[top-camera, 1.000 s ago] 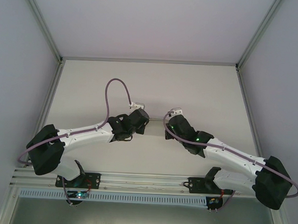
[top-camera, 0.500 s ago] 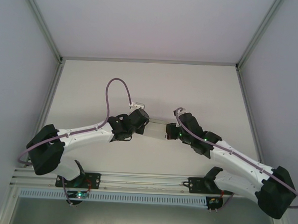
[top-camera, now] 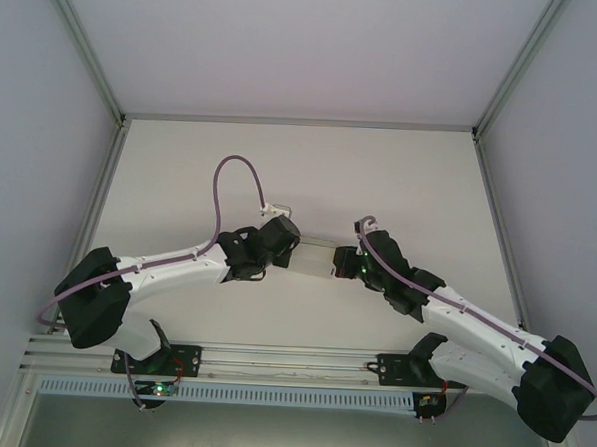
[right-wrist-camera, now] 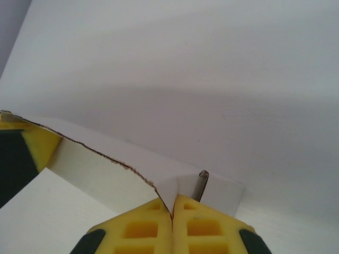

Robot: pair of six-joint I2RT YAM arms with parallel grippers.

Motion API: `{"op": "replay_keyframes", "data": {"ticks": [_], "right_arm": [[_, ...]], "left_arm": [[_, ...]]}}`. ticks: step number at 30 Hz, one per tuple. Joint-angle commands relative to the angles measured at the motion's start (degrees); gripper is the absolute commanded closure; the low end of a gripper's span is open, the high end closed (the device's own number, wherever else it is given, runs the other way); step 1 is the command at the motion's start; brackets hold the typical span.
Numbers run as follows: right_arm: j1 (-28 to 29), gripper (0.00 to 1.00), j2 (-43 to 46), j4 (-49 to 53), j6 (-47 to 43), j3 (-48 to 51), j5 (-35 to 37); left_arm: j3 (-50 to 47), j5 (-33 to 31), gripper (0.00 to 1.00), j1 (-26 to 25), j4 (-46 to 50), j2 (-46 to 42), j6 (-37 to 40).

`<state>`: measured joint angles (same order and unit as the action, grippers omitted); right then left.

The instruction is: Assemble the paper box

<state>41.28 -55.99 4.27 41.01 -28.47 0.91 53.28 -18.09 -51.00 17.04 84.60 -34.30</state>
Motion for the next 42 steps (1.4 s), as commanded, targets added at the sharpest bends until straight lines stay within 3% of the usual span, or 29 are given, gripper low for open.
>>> {"op": "replay_keyframes", "data": {"ticks": [1,7,16,30,34,42], "right_arm": [[1.4,1.0,-0.5,-5.0,1.9,3.7,0.7],[2.1,1.0,-0.9,-8.2,4.7,7.5,0.9],[1.7,1.0,1.1,11.6,-0.3,2.5,7.0],[0.9,1.0,-0.6,20.2,-5.9,-0.9,12.9],[0.9,1.0,-0.4,19.2,-7.3,-0.8,10.7],[2.3,1.0,-1.4,6.7,-3.9,2.0,5.1]], "left_arm": [[-1.1,3.9,0.87,-1.1,4.0,2.5,1.9],[-1.1,3.9,0.87,-1.0,3.9,2.7,1.9],[-1.2,2.5,0.87,-1.2,4.6,2.2,1.4],[-0.6,1.3,0.86,-1.1,5.6,2.6,1.1],[-0.5,1.3,0.87,-1.1,5.7,2.7,1.3],[-0.6,3.3,0.87,-1.1,5.0,3.3,1.1]]}}
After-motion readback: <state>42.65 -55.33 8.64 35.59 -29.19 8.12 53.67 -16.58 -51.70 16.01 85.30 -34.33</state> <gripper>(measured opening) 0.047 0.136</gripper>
